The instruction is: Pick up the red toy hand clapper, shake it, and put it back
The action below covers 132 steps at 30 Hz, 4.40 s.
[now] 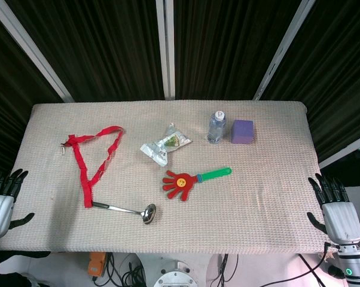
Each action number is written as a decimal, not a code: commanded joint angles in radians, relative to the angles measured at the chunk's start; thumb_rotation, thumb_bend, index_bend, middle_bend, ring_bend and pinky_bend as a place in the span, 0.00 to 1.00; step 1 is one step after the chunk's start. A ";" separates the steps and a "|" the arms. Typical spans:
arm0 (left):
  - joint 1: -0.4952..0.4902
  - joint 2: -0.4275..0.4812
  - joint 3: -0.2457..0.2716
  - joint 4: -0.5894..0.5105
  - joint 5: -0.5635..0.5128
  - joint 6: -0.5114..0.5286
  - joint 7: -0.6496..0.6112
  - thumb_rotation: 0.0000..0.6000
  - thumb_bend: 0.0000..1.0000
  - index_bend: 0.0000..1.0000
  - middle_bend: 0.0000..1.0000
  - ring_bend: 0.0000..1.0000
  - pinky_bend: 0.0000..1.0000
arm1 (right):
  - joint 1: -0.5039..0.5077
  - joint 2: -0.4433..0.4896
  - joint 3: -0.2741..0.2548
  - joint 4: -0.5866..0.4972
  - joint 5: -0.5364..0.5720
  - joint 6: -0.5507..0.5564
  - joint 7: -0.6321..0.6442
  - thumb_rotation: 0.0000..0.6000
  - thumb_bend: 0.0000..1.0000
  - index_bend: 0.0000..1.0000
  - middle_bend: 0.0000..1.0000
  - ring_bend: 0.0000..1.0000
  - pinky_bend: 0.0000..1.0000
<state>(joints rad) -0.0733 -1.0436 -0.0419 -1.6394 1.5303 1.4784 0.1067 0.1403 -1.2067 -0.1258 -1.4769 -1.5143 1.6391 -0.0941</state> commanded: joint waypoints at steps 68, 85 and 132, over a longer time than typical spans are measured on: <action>0.010 0.007 0.010 -0.022 0.012 0.048 -0.055 1.00 0.06 0.07 0.04 0.00 0.01 | 0.602 -0.539 0.379 0.018 0.573 -0.687 -0.569 1.00 0.23 0.19 0.00 0.00 0.00; 0.013 0.007 0.013 -0.013 0.012 0.050 -0.071 1.00 0.06 0.07 0.04 0.00 0.01 | 0.658 -0.642 0.376 0.124 0.638 -0.646 -0.583 1.00 0.26 0.41 0.04 0.00 0.00; 0.020 0.017 0.016 -0.043 0.019 0.062 -0.092 1.00 0.06 0.07 0.04 0.00 0.01 | 0.409 -0.402 0.517 -0.272 0.383 -0.656 0.588 1.00 0.42 1.00 0.58 0.57 0.82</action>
<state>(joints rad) -0.0534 -1.0271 -0.0260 -1.6827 1.5489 1.5400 0.0148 0.5711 -1.6173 0.3728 -1.7291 -1.1183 0.9686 0.4482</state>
